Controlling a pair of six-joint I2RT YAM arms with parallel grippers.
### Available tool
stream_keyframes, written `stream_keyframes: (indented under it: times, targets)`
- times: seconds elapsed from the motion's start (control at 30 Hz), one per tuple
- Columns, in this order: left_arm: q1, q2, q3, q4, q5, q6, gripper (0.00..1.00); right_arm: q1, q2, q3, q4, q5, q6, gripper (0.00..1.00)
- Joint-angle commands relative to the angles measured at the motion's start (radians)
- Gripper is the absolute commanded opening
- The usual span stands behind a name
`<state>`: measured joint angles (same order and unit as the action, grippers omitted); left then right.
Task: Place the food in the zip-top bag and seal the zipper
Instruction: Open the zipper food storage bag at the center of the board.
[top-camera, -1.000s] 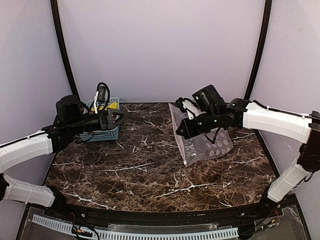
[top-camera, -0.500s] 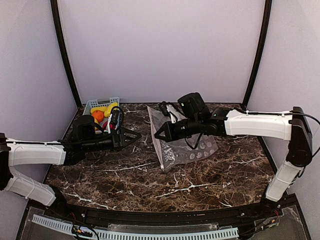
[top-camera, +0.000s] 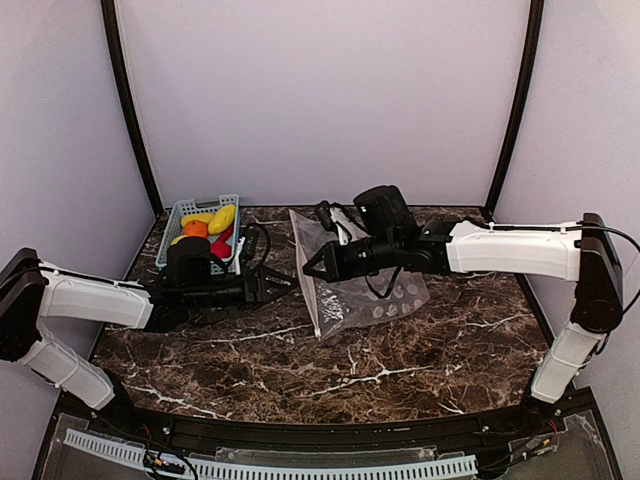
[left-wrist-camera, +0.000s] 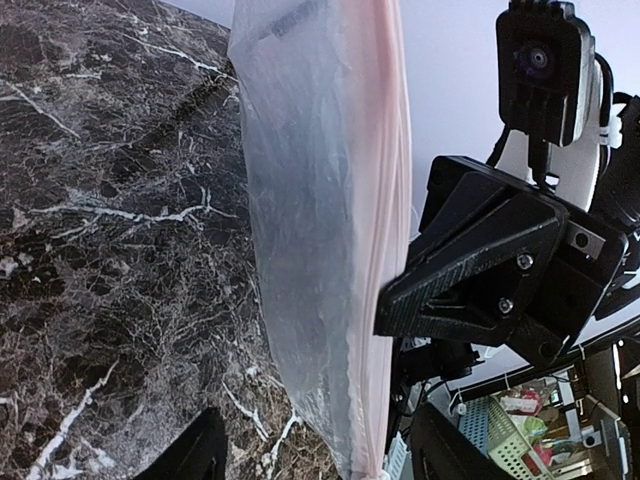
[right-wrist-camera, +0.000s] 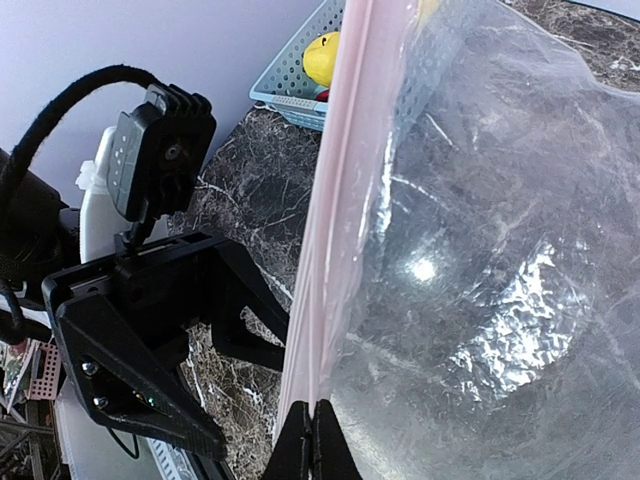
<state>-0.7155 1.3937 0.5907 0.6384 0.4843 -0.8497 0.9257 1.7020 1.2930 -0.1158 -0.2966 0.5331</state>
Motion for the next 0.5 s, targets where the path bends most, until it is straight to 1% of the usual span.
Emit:
stream_keyframes:
  times: [0.0, 0.17, 0.23, 0.27, 0.33, 0.47]
  targets:
    - [-0.01, 0.018, 0.035, 0.031, 0.01, 0.004, 0.61, 0.008, 0.011, -0.006, 0.03, -0.006, -0.004, 0.0]
    - [-0.012, 0.032, 0.056, 0.028, 0.009, 0.003, 0.57, 0.009, 0.013, -0.004, 0.024, -0.003, -0.006, 0.0]
    - [-0.014, 0.038, 0.064, 0.02, 0.006, 0.007, 0.54, 0.009, 0.013, -0.003, 0.025, -0.003, -0.007, 0.0]
    - [-0.013, 0.046, 0.067, 0.017, 0.005, 0.007, 0.49, 0.009, 0.011, -0.003, 0.024, -0.004, -0.008, 0.0]
    - [-0.015, 0.059, 0.077, 0.018, 0.006, -0.001, 0.44, 0.009, 0.009, -0.003, 0.023, -0.002, -0.011, 0.0]
    - [-0.022, 0.08, 0.094, 0.021, 0.005, -0.008, 0.38, 0.009, 0.008, -0.007, 0.02, 0.003, -0.012, 0.0]
